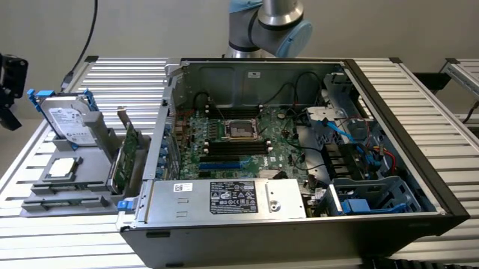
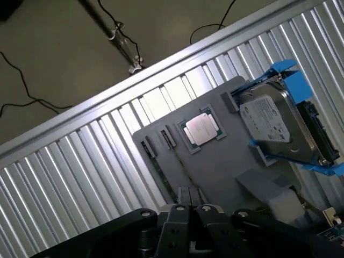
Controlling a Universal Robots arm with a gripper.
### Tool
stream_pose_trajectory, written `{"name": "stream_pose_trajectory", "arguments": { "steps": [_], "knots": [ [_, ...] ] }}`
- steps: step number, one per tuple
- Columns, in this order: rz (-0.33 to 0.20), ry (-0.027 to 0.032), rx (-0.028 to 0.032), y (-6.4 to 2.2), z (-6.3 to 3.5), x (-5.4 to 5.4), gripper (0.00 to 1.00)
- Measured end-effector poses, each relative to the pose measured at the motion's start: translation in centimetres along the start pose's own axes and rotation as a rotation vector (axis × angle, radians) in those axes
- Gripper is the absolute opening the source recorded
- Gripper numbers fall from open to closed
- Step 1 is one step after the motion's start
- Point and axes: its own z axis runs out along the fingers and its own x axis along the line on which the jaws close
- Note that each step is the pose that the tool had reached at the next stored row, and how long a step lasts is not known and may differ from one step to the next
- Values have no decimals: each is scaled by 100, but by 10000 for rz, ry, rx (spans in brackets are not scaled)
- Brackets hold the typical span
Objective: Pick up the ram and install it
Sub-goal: 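Pick up the ram and move it above insertion slot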
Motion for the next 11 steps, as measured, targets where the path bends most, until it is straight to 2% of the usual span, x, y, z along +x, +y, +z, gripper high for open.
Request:
{"name": "stream_pose_trajectory", "arguments": {
  "steps": [11],
  "knots": [
    [-2004,108,29,-2,42,-1,11]
  ]
}}
